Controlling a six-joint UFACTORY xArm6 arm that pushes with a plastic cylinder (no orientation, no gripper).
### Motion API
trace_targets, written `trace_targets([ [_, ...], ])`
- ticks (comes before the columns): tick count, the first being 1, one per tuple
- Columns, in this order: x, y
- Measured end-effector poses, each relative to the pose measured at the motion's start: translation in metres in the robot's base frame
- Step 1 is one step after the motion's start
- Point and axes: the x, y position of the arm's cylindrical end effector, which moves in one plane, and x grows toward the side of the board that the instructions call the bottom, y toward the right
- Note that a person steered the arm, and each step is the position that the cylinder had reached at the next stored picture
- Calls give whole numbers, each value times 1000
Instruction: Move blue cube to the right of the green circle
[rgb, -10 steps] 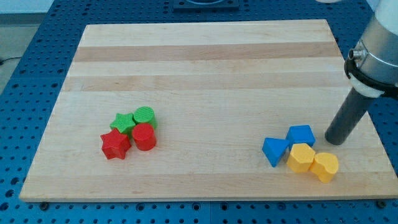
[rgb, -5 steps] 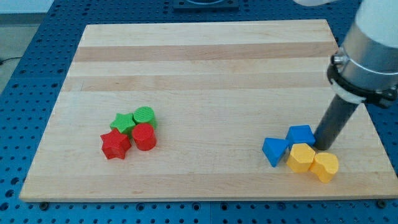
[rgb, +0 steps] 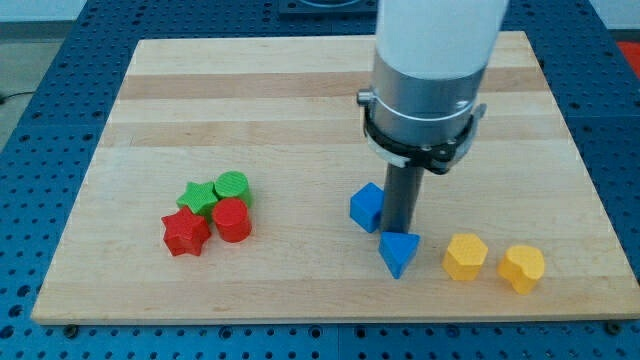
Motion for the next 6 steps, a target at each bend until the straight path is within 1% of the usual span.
trace_targets([
  [1,-12,-4],
  [2,-33,-5],
  [3,-54,-15],
  [4,-67,-36],
  [6,-67,-73],
])
